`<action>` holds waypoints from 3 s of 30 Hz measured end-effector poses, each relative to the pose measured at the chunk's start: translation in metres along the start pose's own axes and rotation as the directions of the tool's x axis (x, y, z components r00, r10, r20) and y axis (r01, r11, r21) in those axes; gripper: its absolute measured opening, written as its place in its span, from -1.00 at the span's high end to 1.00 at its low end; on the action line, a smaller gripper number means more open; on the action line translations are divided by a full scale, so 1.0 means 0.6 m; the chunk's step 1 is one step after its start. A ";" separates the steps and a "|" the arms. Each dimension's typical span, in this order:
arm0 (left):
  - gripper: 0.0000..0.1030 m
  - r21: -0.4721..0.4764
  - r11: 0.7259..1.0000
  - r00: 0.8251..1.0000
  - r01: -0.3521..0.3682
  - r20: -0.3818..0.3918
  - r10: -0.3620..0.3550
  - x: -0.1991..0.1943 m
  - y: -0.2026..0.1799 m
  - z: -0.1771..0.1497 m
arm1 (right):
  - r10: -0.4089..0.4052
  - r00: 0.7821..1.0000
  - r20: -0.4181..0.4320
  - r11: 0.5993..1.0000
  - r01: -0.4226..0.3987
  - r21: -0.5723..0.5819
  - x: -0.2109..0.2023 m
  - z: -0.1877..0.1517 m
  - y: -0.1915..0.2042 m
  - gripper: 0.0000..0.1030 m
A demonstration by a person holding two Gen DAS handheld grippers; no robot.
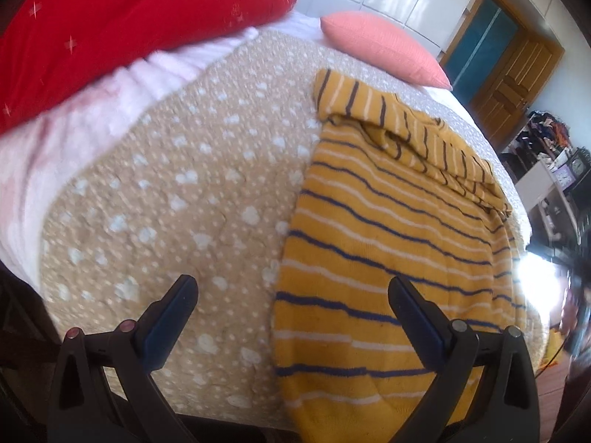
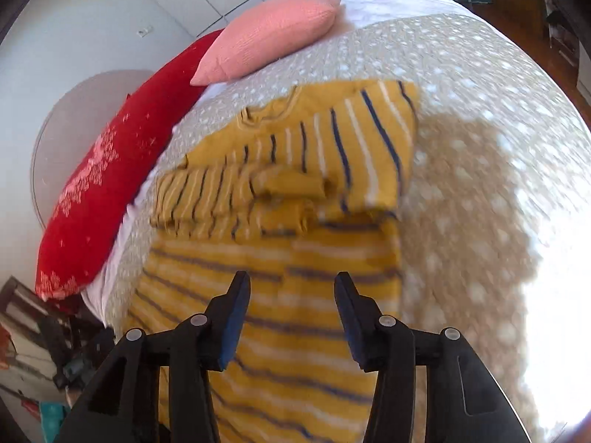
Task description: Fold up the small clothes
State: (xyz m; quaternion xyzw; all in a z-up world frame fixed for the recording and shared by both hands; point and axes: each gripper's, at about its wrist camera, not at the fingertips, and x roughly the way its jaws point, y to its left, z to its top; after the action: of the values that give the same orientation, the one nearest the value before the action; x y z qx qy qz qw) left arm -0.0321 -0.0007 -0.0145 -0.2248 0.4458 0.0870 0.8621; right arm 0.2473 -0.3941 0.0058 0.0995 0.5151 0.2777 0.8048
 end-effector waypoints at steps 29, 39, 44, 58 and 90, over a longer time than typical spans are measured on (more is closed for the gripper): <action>-0.52 -0.008 0.975 0.974 0.222 -0.042 -0.222 -0.012 -0.020 -0.096 | 0.301 0.950 0.087 0.946 -0.309 0.094 0.001 -0.311 0.038 -0.39; -0.39 -0.051 0.957 0.956 0.285 -0.060 -0.288 -0.004 -0.035 -0.100 | 0.296 0.950 0.105 0.941 -0.308 0.141 0.017 -0.349 0.049 -0.11; 0.80 -0.034 0.977 0.976 0.211 -0.056 -0.212 -0.019 -0.043 -0.094 | 0.283 0.947 0.150 0.922 -0.312 0.229 0.011 -0.354 0.021 0.78; 0.92 -0.023 0.967 0.965 0.254 0.070 -0.252 -0.149 -0.014 -0.145 | 0.346 0.910 0.227 0.906 -0.387 0.171 -0.114 -0.417 0.014 0.86; 0.78 -0.034 0.943 0.942 0.332 -0.038 -0.333 -0.075 -0.055 -0.058 | 0.247 0.955 0.162 0.966 -0.255 0.031 -0.063 -0.302 0.072 0.76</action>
State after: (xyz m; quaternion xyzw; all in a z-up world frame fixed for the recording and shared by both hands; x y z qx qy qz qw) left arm -0.0722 -0.0435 0.0144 -0.3104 0.4189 -0.0584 0.8514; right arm 0.0600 -0.4019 -0.0269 0.2067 0.4402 0.3555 0.7982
